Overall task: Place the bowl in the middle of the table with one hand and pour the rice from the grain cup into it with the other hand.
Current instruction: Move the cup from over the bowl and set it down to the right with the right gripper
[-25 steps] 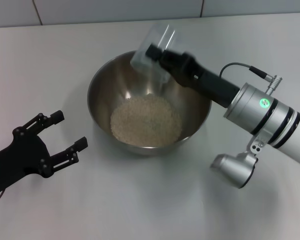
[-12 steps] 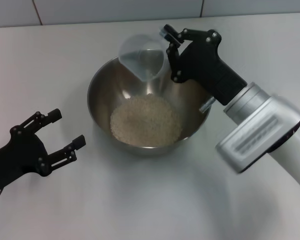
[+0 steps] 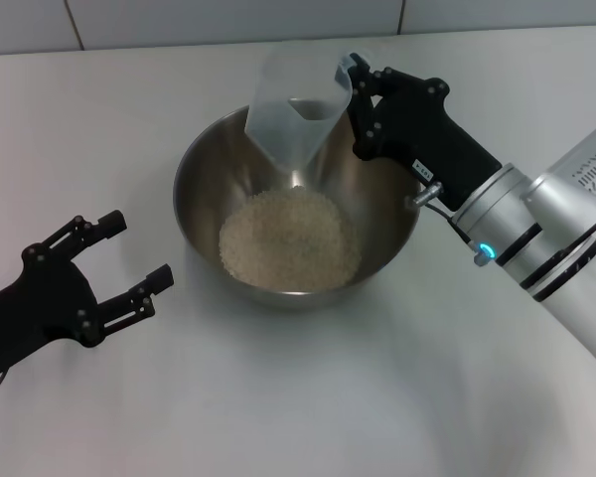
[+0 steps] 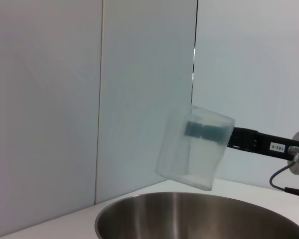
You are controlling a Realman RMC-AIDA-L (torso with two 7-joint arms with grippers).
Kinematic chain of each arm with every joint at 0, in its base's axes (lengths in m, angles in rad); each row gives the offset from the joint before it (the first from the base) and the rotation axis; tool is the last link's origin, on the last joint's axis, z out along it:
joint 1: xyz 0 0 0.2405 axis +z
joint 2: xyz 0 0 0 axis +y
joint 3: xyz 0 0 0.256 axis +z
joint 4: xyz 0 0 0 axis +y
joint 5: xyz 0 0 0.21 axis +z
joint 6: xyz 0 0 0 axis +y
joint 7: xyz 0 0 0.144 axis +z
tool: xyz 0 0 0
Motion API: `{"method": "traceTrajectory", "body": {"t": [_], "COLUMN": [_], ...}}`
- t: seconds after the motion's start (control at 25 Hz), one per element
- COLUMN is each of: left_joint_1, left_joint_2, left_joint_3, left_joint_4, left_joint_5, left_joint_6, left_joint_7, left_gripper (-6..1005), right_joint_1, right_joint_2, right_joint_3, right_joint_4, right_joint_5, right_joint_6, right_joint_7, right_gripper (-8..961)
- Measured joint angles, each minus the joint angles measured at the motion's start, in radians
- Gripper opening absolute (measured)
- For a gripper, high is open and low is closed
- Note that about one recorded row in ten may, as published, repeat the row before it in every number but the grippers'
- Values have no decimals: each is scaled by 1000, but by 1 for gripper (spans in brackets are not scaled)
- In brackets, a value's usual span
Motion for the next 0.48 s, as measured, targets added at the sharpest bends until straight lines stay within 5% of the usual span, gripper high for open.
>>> {"method": "traceTrajectory", "body": {"t": [0.32, 0.48], "left_joint_1": [-1, -1], "left_joint_2": [-1, -1], "left_joint_3": [-2, -2], "left_joint_4": [0, -1], "left_joint_5": [0, 0], "left_joint_6": [3, 3], "left_joint_7": [-1, -1], "left_gripper": [859, 859], "right_joint_1": [-7, -42], "right_joint_2": [-1, -1], "right_joint_3": [8, 93], "right_joint_4": [-12, -23], "right_joint_5": [-11, -3], "right_joint_6": [-9, -49], "right_joint_7": [-8, -55], "right_gripper": [14, 15]}}
